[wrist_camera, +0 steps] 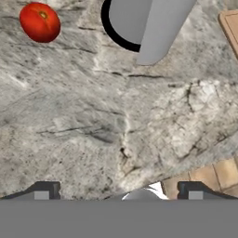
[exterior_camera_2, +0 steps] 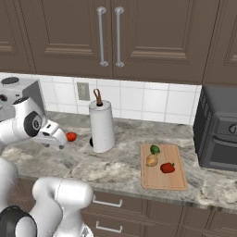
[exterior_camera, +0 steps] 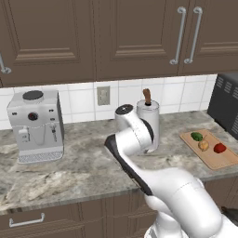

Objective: Place the avocado, onion, tomato, and bell pepper on the cutting board.

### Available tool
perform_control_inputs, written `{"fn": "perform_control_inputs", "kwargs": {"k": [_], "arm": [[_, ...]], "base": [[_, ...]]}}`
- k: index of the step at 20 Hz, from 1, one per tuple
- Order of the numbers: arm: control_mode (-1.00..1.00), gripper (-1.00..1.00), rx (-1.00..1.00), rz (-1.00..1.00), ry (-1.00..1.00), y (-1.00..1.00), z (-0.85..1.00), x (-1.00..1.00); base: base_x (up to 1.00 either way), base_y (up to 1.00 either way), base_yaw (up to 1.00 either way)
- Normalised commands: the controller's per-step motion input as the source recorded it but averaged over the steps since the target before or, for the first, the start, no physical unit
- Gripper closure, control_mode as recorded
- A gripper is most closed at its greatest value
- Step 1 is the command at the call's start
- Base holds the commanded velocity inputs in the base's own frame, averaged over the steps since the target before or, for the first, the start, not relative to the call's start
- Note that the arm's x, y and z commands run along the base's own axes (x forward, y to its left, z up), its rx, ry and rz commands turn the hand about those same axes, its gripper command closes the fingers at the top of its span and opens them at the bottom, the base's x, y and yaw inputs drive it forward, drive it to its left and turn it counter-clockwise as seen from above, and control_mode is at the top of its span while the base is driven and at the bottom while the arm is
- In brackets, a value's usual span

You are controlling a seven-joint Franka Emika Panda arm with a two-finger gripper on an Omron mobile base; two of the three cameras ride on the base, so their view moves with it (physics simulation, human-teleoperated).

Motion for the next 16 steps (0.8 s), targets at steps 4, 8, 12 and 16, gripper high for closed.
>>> {"fn": "perform_control_inputs", "kwargs": {"k": [4,8,12,16], "arm": [[-1.00,-1.00,0.00,0.00,0.02,0.53,0.00,0.72],[-1.00,-1.00,0.01,0.00,0.01,0.25,-0.05,0.55],[-1.00,-1.00,0.03,0.01,0.04,0.00,-0.04,0.37],[-1.00,-1.00,0.01,0.01,0.04,0.00,-0.19,0.46]], "base": [[0.00,0.00,0.00],[0.00,0.00,0.00],[0.00,0.00,0.00],[0.00,0.00,0.00]]}}
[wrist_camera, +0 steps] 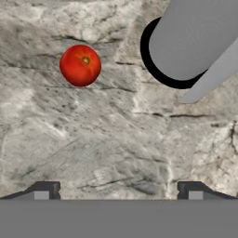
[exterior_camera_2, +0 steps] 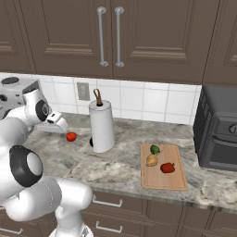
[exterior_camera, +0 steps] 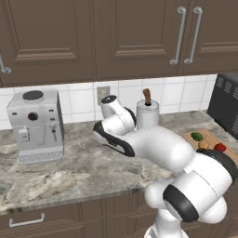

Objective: Place the avocado, onion, tomato, and bell pepper on the cutting board.

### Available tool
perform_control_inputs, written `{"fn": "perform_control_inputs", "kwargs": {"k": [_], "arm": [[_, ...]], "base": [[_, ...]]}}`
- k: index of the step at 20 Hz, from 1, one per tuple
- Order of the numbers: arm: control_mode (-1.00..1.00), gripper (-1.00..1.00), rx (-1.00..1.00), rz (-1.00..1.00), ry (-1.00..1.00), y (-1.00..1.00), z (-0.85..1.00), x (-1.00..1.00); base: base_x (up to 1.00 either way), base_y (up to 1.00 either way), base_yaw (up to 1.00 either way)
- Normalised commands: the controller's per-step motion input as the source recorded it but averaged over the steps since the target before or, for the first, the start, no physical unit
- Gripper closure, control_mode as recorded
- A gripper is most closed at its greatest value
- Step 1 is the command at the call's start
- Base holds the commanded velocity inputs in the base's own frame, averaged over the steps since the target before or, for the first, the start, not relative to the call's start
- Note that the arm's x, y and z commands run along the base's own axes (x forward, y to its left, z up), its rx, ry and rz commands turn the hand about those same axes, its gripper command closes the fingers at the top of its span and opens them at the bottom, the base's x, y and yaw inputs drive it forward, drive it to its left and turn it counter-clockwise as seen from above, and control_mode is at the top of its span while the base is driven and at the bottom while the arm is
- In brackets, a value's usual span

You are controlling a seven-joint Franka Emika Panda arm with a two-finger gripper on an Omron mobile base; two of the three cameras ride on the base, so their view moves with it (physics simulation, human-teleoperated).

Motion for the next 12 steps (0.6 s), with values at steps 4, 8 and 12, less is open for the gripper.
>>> {"fn": "perform_control_inputs", "kwargs": {"k": [4,8,12], "arm": [[-1.00,-1.00,0.00,0.00,0.01,0.00,-0.36,0.52],[-1.00,-1.00,-0.01,0.00,0.01,0.00,-0.41,0.49],[-1.00,-1.00,0.00,0.00,0.01,0.00,-0.32,0.51]], "base": [[0.00,0.00,0.00],[0.00,0.00,0.00],[0.00,0.00,0.00]]}}
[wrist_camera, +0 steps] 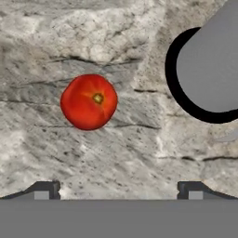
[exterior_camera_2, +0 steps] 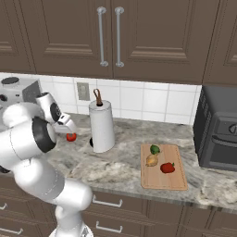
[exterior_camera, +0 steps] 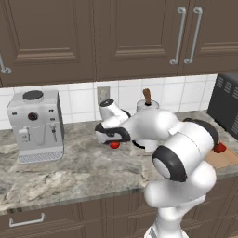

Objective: Place the avocado, onion, tomato, and bell pepper on the cutting board.

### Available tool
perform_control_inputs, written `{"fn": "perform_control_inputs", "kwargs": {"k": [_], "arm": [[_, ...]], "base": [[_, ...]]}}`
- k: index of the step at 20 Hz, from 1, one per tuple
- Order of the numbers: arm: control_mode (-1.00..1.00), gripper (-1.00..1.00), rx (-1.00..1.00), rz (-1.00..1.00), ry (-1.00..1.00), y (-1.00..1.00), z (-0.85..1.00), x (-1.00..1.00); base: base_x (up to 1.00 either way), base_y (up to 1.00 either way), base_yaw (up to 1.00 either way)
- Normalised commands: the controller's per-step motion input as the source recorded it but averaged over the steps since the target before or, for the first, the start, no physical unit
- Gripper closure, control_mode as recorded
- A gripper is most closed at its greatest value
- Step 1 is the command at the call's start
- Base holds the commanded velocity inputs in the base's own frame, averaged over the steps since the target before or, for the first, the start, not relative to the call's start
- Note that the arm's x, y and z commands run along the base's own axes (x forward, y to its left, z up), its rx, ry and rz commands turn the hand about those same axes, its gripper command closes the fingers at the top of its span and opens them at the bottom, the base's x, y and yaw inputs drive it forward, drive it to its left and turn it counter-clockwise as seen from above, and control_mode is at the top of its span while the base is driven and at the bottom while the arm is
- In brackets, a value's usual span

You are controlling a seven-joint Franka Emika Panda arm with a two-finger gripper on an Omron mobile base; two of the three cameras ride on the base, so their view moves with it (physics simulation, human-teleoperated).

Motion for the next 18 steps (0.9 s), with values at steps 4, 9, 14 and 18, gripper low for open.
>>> {"fn": "perform_control_inputs", "kwargs": {"k": [4,9,14,18], "arm": [[-1.00,-1.00,0.00,0.00,0.00,0.00,-0.28,0.46],[-1.00,-1.00,0.00,0.00,0.00,0.01,-0.25,0.39],[-1.00,-1.00,0.00,0.00,0.00,0.09,-0.25,0.22],[-1.00,-1.00,0.00,0.00,0.00,0.03,-0.21,0.14]], "base": [[0.00,0.00,0.00],[0.00,0.00,0.00],[0.00,0.00,0.00],[0.00,0.00,0.00]]}}
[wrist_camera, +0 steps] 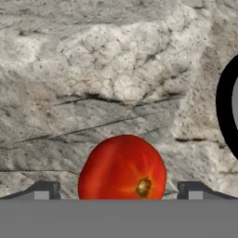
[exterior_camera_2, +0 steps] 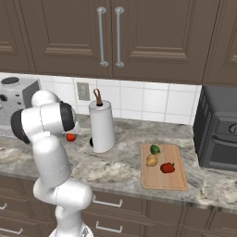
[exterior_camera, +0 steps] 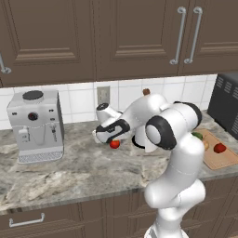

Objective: Place the avocado, onion, tomato, and bell pepper on the cutting board.

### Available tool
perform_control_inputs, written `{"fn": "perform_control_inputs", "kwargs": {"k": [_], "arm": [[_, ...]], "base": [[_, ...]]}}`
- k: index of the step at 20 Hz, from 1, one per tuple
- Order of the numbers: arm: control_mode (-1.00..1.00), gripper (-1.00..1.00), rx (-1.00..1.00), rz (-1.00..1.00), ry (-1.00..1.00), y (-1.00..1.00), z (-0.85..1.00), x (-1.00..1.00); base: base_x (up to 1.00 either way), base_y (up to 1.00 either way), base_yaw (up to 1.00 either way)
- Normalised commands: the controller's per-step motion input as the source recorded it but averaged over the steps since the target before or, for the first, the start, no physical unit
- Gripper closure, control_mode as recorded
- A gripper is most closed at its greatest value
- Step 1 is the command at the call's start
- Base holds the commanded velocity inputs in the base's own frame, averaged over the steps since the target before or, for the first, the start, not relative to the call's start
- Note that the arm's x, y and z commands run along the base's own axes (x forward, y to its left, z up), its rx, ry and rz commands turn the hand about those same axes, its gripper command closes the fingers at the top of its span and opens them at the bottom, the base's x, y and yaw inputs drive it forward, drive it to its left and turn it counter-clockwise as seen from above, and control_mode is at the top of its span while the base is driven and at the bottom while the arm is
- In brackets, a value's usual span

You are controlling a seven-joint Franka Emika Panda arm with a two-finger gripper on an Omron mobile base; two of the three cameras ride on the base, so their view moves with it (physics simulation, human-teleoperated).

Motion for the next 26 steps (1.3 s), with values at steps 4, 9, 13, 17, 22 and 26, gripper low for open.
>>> {"fn": "perform_control_inputs", "kwargs": {"k": [4,9,13,17,22,26], "arm": [[-1.00,-1.00,0.00,0.00,-0.05,0.00,-0.12,0.00],[-1.00,-1.00,0.00,0.00,-0.03,-0.02,-0.15,0.00],[-1.00,-1.00,0.01,0.00,-0.02,-0.18,-0.09,0.00],[-1.00,1.00,0.00,0.00,0.00,-0.12,-0.13,0.00],[-1.00,1.00,0.00,0.00,0.00,0.00,-0.13,0.00],[-1.00,1.00,0.00,0.00,-0.03,0.00,0.13,-0.12]], "base": [[0.00,0.00,0.00],[0.00,0.00,0.00],[0.00,0.00,0.00],[0.00,0.00,0.00],[0.00,0.00,0.00],[0.00,0.00,0.00]]}}
